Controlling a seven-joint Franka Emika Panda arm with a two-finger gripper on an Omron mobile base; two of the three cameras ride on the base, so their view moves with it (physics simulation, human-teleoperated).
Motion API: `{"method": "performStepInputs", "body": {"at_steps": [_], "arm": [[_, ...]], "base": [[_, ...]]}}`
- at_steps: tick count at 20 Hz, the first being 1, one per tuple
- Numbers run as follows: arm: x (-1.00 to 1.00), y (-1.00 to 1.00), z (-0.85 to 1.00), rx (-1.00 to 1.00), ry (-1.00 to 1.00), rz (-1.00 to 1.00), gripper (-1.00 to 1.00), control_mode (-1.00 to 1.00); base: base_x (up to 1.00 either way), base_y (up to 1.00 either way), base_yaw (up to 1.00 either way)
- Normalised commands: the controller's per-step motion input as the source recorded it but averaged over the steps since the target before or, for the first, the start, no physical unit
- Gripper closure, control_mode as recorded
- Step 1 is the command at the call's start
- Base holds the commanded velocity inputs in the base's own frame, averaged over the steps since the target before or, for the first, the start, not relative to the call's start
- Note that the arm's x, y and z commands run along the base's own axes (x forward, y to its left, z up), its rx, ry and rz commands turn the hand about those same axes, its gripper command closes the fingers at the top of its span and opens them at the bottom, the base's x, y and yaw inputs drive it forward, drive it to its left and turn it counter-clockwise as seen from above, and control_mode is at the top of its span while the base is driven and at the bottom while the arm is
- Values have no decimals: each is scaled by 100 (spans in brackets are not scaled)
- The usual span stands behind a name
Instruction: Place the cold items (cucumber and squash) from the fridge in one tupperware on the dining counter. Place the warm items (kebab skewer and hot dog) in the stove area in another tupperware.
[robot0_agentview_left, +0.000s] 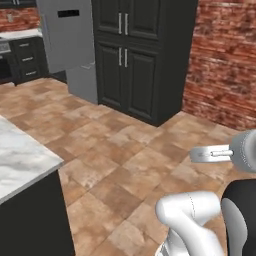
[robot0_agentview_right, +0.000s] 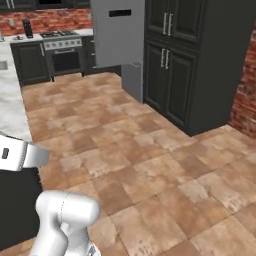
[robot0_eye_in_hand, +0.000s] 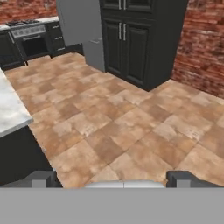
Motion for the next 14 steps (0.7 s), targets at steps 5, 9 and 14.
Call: {"method": "performStepInputs", "body": {"at_steps": [5, 9, 14], "arm": [[0, 0, 0, 0, 0, 0, -100, 100], [0, 0, 0, 0, 0, 0, -100, 100], [0, 0, 0, 0, 0, 0, -100, 100]], "base": [[77, -82, 37], [71, -67, 38], [81, -47, 36]]}}
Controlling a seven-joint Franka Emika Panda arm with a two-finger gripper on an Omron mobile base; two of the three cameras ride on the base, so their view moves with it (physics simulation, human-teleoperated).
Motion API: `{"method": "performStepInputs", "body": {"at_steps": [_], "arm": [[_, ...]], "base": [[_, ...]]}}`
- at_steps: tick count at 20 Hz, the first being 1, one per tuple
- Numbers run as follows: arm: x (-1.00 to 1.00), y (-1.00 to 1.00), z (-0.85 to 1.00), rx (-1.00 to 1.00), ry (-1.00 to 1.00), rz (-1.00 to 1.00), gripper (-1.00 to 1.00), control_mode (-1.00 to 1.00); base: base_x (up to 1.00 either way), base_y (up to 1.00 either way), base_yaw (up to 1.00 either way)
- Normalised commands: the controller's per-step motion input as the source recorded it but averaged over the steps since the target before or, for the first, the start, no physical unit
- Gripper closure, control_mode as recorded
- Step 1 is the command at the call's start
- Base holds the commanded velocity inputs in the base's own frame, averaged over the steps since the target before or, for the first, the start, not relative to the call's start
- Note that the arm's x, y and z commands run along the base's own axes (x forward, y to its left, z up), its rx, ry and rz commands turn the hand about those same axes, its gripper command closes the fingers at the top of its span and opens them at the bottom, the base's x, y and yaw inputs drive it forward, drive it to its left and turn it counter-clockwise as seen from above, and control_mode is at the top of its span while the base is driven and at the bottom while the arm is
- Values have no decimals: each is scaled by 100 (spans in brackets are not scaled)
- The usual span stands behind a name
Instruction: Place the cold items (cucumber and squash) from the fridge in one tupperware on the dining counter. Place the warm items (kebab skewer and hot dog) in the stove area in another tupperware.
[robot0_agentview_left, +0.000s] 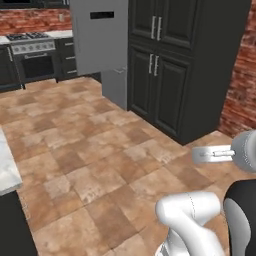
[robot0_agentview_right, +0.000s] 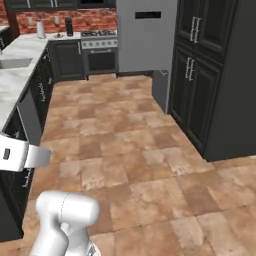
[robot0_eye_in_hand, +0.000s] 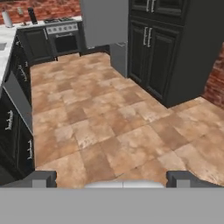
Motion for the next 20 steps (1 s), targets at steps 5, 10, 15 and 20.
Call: {"method": "performStepInputs", "body": {"at_steps": [5, 10, 15, 20], "arm": [[0, 0, 0, 0, 0, 0, -100, 100], [0, 0, 0, 0, 0, 0, -100, 100], [0, 0, 0, 0, 0, 0, -100, 100], [0, 0, 0, 0, 0, 0, -100, 100]], "base": [[84, -50, 30], [74, -55, 31], [96, -43, 36], [100, -26, 44]]}}
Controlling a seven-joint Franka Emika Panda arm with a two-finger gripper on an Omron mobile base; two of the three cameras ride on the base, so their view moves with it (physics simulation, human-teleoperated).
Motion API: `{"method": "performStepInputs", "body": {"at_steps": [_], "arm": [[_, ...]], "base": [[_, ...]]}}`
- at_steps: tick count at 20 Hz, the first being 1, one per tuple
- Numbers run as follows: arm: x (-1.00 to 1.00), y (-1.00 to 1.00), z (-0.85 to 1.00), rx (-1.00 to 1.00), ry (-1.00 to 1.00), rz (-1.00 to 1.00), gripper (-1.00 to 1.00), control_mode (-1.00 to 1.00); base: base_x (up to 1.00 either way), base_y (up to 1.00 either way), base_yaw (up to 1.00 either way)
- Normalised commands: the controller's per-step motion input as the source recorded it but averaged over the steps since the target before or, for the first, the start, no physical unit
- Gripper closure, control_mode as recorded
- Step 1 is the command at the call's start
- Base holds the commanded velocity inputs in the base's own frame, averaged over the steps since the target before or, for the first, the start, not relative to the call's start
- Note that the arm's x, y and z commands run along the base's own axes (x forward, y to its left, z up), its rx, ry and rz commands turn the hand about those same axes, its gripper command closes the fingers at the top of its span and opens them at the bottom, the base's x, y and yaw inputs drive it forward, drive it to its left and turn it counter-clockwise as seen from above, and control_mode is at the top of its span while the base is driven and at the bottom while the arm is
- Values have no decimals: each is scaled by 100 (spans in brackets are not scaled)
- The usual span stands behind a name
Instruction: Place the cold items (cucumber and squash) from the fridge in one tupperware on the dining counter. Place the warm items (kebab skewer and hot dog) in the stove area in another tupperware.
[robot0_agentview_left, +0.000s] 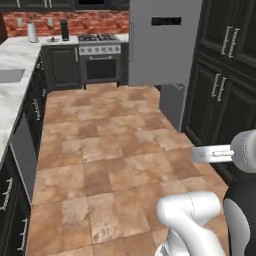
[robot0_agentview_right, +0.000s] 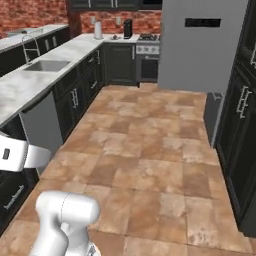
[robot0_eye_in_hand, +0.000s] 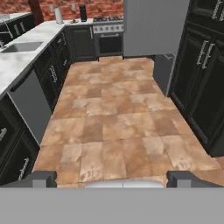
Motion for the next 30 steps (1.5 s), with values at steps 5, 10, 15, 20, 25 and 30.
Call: {"method": "performStepInputs", "body": {"at_steps": [5, 10, 15, 20, 25, 30], "arm": [[0, 0, 0, 0, 0, 0, -100, 100], [0, 0, 0, 0, 0, 0, -100, 100], [0, 0, 0, 0, 0, 0, -100, 100], [0, 0, 0, 0, 0, 0, -100, 100], [0, 0, 0, 0, 0, 0, -100, 100], [0, 0, 0, 0, 0, 0, -100, 100]], "base": [[100, -21, 43], [100, -17, 31], [100, -18, 14], [100, -15, 2], [100, -5, 0], [99, 0, -10]]}}
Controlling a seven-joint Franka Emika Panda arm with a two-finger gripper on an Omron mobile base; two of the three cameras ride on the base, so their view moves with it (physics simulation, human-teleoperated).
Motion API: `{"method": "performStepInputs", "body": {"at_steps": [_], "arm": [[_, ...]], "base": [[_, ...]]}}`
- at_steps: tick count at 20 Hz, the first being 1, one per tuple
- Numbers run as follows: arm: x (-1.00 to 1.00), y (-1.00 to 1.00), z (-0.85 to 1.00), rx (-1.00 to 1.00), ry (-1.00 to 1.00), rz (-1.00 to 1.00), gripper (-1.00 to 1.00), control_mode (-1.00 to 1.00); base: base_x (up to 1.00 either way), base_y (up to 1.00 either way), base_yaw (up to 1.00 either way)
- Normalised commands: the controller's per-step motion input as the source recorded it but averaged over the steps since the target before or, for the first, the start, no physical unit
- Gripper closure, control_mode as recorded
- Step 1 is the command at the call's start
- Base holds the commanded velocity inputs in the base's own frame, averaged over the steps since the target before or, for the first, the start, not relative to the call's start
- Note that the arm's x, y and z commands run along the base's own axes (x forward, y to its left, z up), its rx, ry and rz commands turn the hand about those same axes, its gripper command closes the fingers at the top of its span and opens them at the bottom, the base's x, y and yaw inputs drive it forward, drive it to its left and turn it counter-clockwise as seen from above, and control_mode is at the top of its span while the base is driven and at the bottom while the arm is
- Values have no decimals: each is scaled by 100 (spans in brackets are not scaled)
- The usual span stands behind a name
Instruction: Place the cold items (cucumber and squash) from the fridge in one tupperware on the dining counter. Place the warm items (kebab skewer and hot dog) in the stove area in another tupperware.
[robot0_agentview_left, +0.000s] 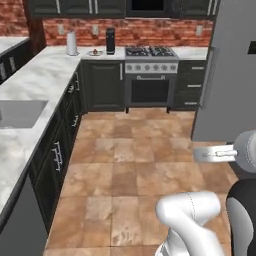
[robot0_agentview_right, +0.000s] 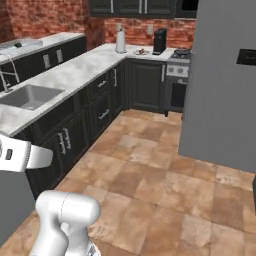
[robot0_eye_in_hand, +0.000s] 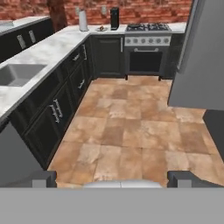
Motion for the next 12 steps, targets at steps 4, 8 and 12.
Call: {"method": "performStepInputs", "body": {"at_steps": [4, 8, 12], "arm": [[0, 0, 0, 0, 0, 0, -100, 100], [0, 0, 0, 0, 0, 0, -100, 100], [0, 0, 0, 0, 0, 0, -100, 100]], "base": [[78, 10, -28], [71, 14, -29], [70, 32, -38]]}}
